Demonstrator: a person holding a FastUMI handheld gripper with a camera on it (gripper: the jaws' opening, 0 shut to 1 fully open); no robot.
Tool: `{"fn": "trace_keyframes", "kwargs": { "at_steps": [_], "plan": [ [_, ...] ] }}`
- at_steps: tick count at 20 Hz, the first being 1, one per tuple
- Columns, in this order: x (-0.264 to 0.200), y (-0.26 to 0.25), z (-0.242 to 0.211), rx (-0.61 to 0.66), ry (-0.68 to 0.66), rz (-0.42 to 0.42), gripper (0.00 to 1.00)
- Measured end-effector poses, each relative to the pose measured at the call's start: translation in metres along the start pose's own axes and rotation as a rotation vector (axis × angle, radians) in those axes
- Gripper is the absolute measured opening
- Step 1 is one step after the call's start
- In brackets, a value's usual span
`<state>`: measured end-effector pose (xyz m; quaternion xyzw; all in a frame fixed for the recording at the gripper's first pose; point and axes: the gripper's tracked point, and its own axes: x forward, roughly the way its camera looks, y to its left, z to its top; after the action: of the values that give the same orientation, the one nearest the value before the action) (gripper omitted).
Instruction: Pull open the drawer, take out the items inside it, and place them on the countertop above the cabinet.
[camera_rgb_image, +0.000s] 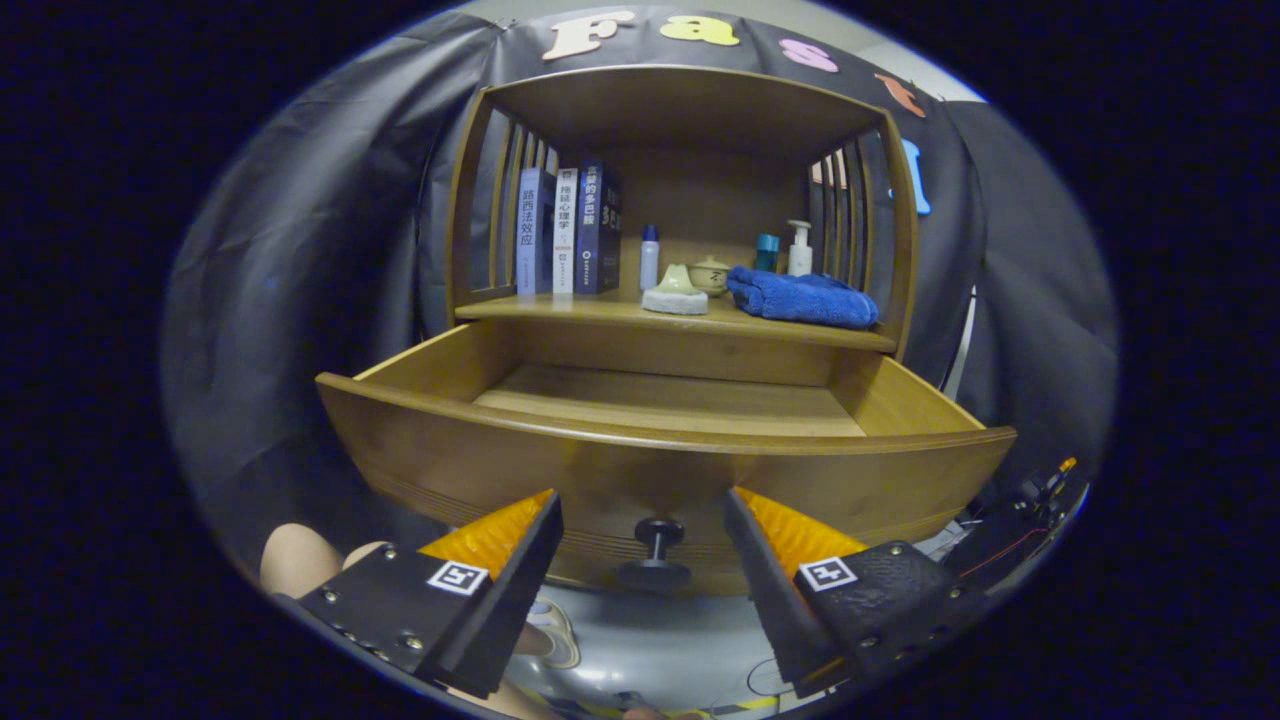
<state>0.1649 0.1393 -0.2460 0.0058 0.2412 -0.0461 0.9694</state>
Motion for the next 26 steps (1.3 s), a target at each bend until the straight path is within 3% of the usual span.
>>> {"fn": "trace_keyframes", "kwargs": {
  "at_steps": [9, 22, 26],
  "plan": [
    [0.014, -0.007, 0.001, -0.040, -0.022, -0.080, 0.97],
    [0.047, -0.010, 0.016, -0.098, -0.049, -0.077, 0.98],
    [0.071, -0.006, 0.031, -0.017, -0.054, -0.048, 0.98]
  ]
}}
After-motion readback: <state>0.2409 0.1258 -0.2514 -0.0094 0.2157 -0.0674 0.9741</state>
